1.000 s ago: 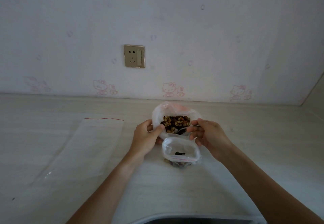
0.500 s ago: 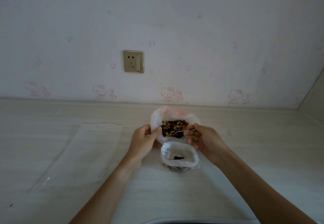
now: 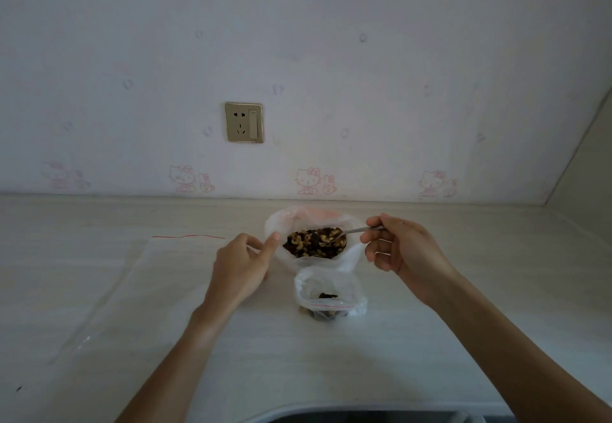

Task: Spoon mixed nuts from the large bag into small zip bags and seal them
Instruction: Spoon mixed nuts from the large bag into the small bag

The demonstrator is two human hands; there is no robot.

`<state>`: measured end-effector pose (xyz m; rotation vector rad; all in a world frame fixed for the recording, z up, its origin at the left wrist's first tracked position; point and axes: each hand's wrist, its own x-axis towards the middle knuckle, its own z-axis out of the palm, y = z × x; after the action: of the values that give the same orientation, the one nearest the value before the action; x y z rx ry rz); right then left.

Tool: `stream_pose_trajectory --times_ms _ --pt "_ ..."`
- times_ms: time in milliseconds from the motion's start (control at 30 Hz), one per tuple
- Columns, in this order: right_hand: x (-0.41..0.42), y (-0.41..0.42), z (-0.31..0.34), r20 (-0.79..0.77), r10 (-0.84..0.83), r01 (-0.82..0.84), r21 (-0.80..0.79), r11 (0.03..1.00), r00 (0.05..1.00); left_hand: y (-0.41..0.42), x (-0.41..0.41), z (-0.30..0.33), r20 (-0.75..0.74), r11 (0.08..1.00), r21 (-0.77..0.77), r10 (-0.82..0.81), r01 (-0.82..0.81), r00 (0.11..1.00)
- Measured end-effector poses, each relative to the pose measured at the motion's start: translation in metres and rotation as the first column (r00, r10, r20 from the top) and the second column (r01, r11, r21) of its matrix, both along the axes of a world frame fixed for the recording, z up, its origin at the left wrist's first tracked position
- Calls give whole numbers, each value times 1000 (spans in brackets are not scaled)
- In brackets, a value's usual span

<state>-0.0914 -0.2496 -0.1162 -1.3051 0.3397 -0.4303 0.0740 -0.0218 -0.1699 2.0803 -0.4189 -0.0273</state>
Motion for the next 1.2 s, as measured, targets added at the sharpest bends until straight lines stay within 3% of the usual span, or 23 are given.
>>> stream_pose_trajectory --times_ms 100,300,467,533,633,700,767,800,867,933,1000,1100,1200 --pt "-16 1 -1 13 18 -18 -4 1000 1000 9 -13 4 18 1000 20 -16 16 1000" --pt "-41 9 -14 -21 37 -38 -32 999 999 7 -54 6 -13 959 -13 -283 282 959" --pt "-53 18 -15 -80 5 -28 -297 954 997 -6 -65 0 14 951 65 -304 303 952" --pt "-58 22 -11 -76 -7 -35 -535 844 997 -7 -64 1 -10 953 35 -302 302 953" --pt "-68 25 -6 -108 23 -105 -854 509 994 -7 -60 5 -82 957 -57 -289 285 954" --pt "-74 26 -4 -145 65 -158 -943 292 987 -5 -58 6 -71 959 -68 -279 274 958" --pt "-76 26 -3 -147 113 -170 -957 233 983 -4 -58 6 -36 959 -40 -280 279 959" --pt "-76 26 -3 -134 142 -171 -940 296 981 -4 -59 5 -15 959 -15 -285 284 959" --pt "-73 25 -3 -65 177 -150 -836 528 982 -4 -60 4 20 957 26 -289 288 957" --pt "-69 23 -3 40 143 -80 -670 738 989 -4 -59 2 43 959 47 -283 281 958" --pt "-63 20 -6 115 77 -16 -458 889 990 -5 -59 0 59 958 65 -282 279 958" --pt "-52 16 -11 125 -13 34 -163 986 992 -4 -58 -2 86 961 71 -274 268 958" --pt "-39 13 -17 93 -56 59 -26 998 994 1 -49 -2 139 977 80 -207 197 968"
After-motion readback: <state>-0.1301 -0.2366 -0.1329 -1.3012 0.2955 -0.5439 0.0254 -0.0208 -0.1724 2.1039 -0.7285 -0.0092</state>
